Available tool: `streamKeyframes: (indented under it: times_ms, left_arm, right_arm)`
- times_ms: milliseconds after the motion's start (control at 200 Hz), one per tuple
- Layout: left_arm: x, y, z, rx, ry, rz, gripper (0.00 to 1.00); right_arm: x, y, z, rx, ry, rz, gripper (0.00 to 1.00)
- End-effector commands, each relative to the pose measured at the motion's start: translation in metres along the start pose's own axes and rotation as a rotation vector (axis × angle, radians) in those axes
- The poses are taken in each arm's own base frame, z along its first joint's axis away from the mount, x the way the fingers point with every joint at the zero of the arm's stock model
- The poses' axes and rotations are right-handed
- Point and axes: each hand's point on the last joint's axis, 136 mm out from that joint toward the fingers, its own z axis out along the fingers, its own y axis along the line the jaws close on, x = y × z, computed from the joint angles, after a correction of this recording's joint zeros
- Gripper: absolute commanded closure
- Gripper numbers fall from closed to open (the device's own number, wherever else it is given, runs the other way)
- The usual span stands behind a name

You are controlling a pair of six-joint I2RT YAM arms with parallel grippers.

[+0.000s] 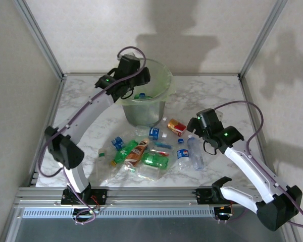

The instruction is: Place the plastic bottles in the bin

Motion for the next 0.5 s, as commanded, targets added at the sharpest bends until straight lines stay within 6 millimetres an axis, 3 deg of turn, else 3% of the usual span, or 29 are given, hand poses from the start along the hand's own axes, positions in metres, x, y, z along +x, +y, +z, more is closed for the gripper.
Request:
streamKeyframes:
  times_ms: [0,135,280,491]
  left_arm:
    - [-0.052,-0.025,-0.071,0.195,-0.176,-0.106,0.19]
    - [-0.056,-0.038,-0.11,0.382,-0.222,-0.175,0.18]
    - [-0.046,-0.037,-0.131,0.485,-0.236,-0.214,0.17]
    - [-0.024,-0.022,-0.131,0.468,-0.208,-0.246,0.18]
  right_arm:
    - [0.034,-0.019,0.016,0.068,0.122,-0.015,0.02]
    - [0.058,-0.027,0.032,0.092,0.203,-0.027,0.01]
    - [0.07,-0.028,0.046,0.115,0.252,-0.054,0.01]
    - [0.073,-0.025,0.067,0.156,0.28,-0.102,0.04]
